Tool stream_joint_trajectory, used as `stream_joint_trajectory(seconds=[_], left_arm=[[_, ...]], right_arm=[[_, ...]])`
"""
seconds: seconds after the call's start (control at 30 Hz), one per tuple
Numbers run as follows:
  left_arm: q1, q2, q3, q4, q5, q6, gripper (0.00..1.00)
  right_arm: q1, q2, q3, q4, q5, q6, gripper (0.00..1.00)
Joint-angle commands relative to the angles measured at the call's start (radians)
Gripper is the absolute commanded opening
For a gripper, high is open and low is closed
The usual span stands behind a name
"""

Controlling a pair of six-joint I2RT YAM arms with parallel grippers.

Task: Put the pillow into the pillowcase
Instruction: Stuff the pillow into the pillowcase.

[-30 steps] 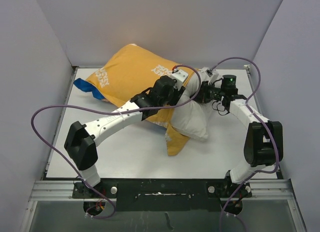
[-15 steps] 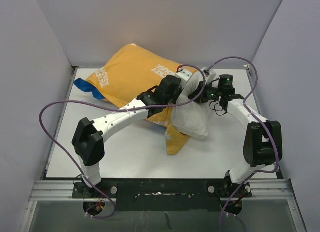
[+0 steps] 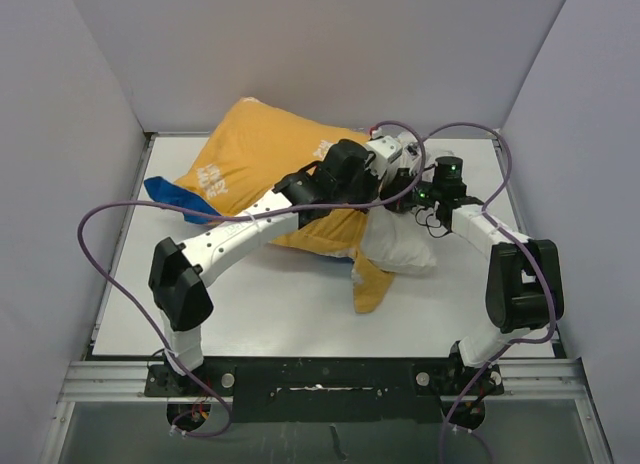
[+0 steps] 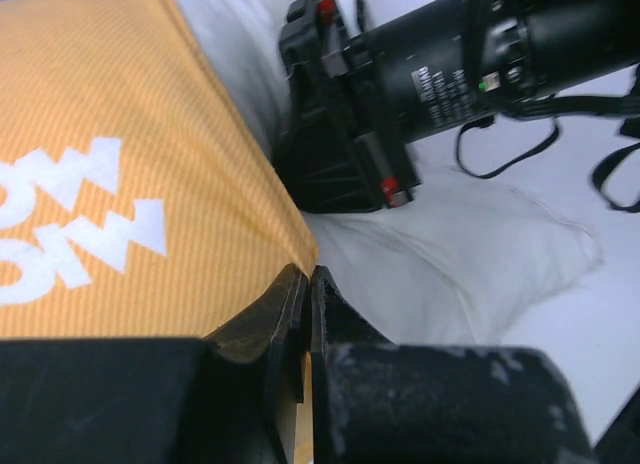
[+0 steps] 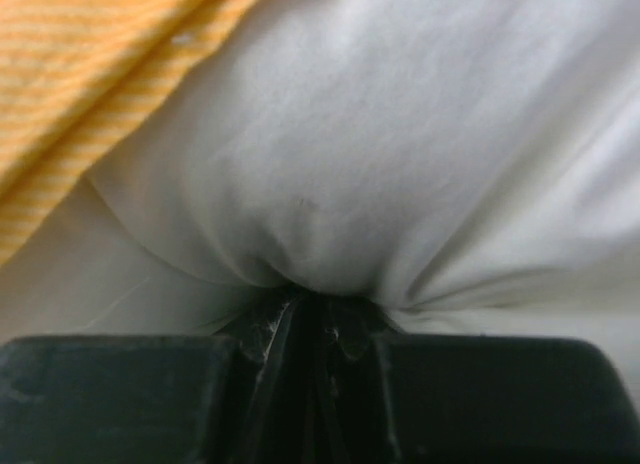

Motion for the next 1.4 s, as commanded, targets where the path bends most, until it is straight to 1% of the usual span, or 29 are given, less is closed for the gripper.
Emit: stream_joint_trajectory(seconds=[0.0,0.1,0.17,0.23,0.3,0.33,0.4,0.47,0.5,0.53,0.57,0.6,0.63,0.7,0.77,0.83,0.9,0.97,1.03,1.07,1.13,1.2,1.3,1.37], left_arm=[[-0.054,0.066,0.115,0.21,0.422,-0.191,0.0],[-0.045,0.132,0.105,0.29,0.499,-0.269,0.0],[-0.015,0.183,0.094,0.39,0.553,-0.34,0.0],[0.014,0.228,0.08,0.512,0.617,-0.448,0.0],[0.031,0.271,0.081,0.609,0.662,-0.511,0.0],[0.036,0.289,0.089,0.628,0.665,-0.518,0.0],[0.046,0.315,0.105,0.611,0.642,-0.504,0.0],[0.065,0.305,0.075,0.605,0.623,-0.511,0.0],[0.073,0.287,0.045,0.605,0.612,-0.509,0.02],[0.081,0.262,0.009,0.603,0.597,-0.503,0.1],[0.088,0.233,-0.024,0.599,0.583,-0.49,0.18],[0.093,0.202,-0.055,0.59,0.569,-0.475,0.26],[0.098,0.168,-0.085,0.568,0.554,-0.459,0.35],[0.102,0.091,-0.108,0.494,0.529,-0.411,0.48],[0.102,0.003,-0.126,0.39,0.49,-0.358,0.54],[0.1,-0.083,-0.136,0.268,0.442,-0.301,0.55],[0.099,-0.169,-0.145,0.111,0.393,-0.256,0.56],[0.091,-0.24,-0.156,-0.03,0.324,-0.211,0.56],[0.081,-0.285,-0.151,-0.184,0.245,-0.185,0.55],[0.076,-0.298,-0.149,-0.257,0.211,-0.175,0.56],[0.065,-0.31,-0.155,-0.379,0.152,-0.163,0.56],[0.059,-0.307,-0.172,-0.459,0.12,-0.149,0.57],[0.064,-0.257,-0.192,-0.524,0.109,-0.111,0.61],[0.084,-0.204,-0.189,-0.538,0.104,-0.076,0.62]], right_arm=[[0.04,0.028,-0.055,0.12,-0.094,0.12,0.01],[0.04,0.032,-0.086,0.168,-0.099,0.159,0.01],[0.042,0.037,-0.103,0.195,-0.1,0.184,0.0],[0.04,0.044,-0.121,0.22,-0.102,0.209,0.0],[0.041,0.051,-0.138,0.244,-0.105,0.229,0.0],[0.042,0.056,-0.145,0.256,-0.107,0.24,0.0],[0.039,0.063,-0.15,0.264,-0.118,0.245,0.0],[0.028,0.047,-0.144,0.26,-0.135,0.223,0.01],[0.02,0.028,-0.13,0.232,-0.142,0.179,0.02],[0.012,-0.003,-0.109,0.169,-0.141,0.079,0.05],[0.003,-0.021,-0.082,0.099,-0.131,0.027,0.1],[-0.013,-0.053,-0.058,0.033,-0.126,-0.066,0.14],[-0.052,-0.075,-0.031,-0.035,-0.135,-0.12,0.19],[-0.131,-0.112,0.021,-0.113,-0.173,-0.203,0.29],[-0.209,-0.147,0.083,-0.261,-0.229,-0.351,0.39],[-0.276,-0.178,0.142,-0.4,-0.295,-0.521,0.53],[-0.334,-0.207,0.19,-0.515,-0.329,-0.657,0.69],[-0.39,-0.233,0.204,-0.575,-0.329,-0.725,0.81],[-0.433,-0.236,0.202,-0.592,-0.295,-0.751,0.92],[-0.441,-0.221,0.204,-0.612,-0.278,-0.771,0.96],[-0.447,-0.158,0.227,-0.697,-0.266,-0.839,0.97],[-0.429,-0.087,0.238,-0.752,-0.262,-0.872,0.97],[-0.385,-0.005,0.224,-0.753,-0.236,-0.867,0.95],[-0.349,0.041,0.221,-0.755,-0.23,-0.848,0.86]])
